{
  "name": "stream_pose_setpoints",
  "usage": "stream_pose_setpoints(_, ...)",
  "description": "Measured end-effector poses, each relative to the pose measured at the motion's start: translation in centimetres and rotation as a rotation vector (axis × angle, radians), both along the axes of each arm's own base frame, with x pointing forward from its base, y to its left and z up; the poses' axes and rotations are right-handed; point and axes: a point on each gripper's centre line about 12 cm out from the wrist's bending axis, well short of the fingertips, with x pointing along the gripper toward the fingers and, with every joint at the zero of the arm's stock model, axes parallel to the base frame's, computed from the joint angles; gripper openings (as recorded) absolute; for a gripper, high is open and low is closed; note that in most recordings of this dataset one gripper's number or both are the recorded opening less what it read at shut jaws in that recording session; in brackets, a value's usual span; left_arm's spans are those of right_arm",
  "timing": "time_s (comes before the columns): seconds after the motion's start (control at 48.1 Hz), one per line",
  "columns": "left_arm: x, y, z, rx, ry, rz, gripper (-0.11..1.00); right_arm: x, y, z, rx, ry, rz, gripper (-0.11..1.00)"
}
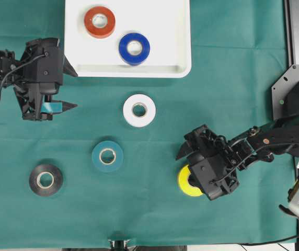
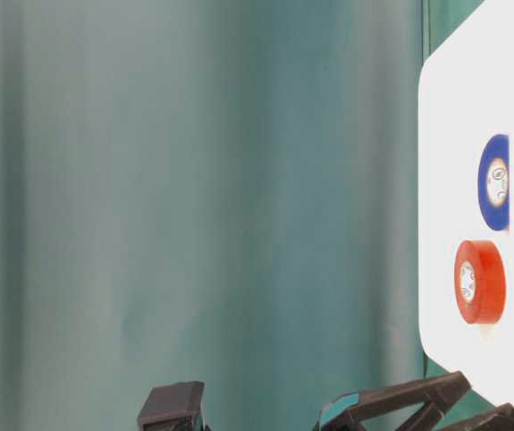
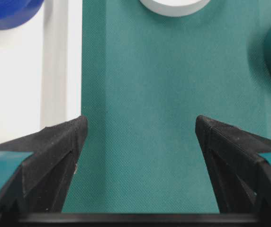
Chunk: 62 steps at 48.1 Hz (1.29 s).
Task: Put the tape alternately from left to right into the white case.
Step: 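Move the right gripper to the yellow tape roll and lower onto it, then grasp the yellow roll with the right gripper and lift toward the tray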
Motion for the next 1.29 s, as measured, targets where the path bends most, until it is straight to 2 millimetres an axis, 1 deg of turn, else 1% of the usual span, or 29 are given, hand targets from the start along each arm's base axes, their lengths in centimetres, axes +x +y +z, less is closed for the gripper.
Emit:
stream_pose_setpoints(0.062, 0.0, 0.0, 0.0, -0.001, 0.001, 0.003, 0.96, 0.0, 0.0, 0.0, -0.001, 0.001, 0.000, 0.66)
stream_pose_setpoints(0.166, 0.0, 0.0, 0.0, -0.001, 0.001, 0.003, 0.96, 0.0, 0.0, 0.0, 0.000, 0.001, 0.000, 0.35)
stream_pose_setpoints(0.229, -0.1, 0.0, -0.1, -0.001, 0.003, 0.001, 0.96, 0.0, 0.0, 0.1, 0.000, 0.000, 0.000, 0.19)
stream_pose_setpoints(0.291, 0.0, 0.0, 0.0, 0.000, 0.002, 0.000, 0.96, 0.0, 0.2, 0.2, 0.001, -0.003, 0.006, 0.07)
stream_pose_setpoints(0.333, 0.0, 0.0, 0.0, -0.001, 0.000, 0.003, 0.96, 0.0, 0.2, 0.3, 0.001, -0.006, 0.007, 0.03)
stream_pose_setpoints(0.728, 0.0, 0.0, 0.0, 0.000, 0.002, 0.002, 0.96, -0.1, 0.2, 0.9, 0.006, -0.021, 0.009, 0.03)
stream_pose_setpoints(0.832, 0.0, 0.0, 0.0, 0.000, 0.000, 0.002, 0.96, 0.0, 0.2, 1.9, 0.018, -0.046, 0.006, 0.03)
stream_pose_setpoints(1.103, -0.1, 0.0, 0.0, 0.000, 0.002, 0.002, 0.96, 0.0, -0.3, 5.5, 0.053, -0.136, -0.009, 0.03)
stream_pose_setpoints(1.207, -0.1, 0.0, -0.1, -0.001, 0.003, 0.001, 0.96, 0.1, -0.8, 6.0, 0.055, -0.147, -0.024, 0.03)
stream_pose_setpoints(1.29, -0.1, 0.0, -0.1, -0.001, 0.003, 0.003, 0.96, 0.3, -1.4, 6.0, 0.050, -0.144, -0.045, 0.03)
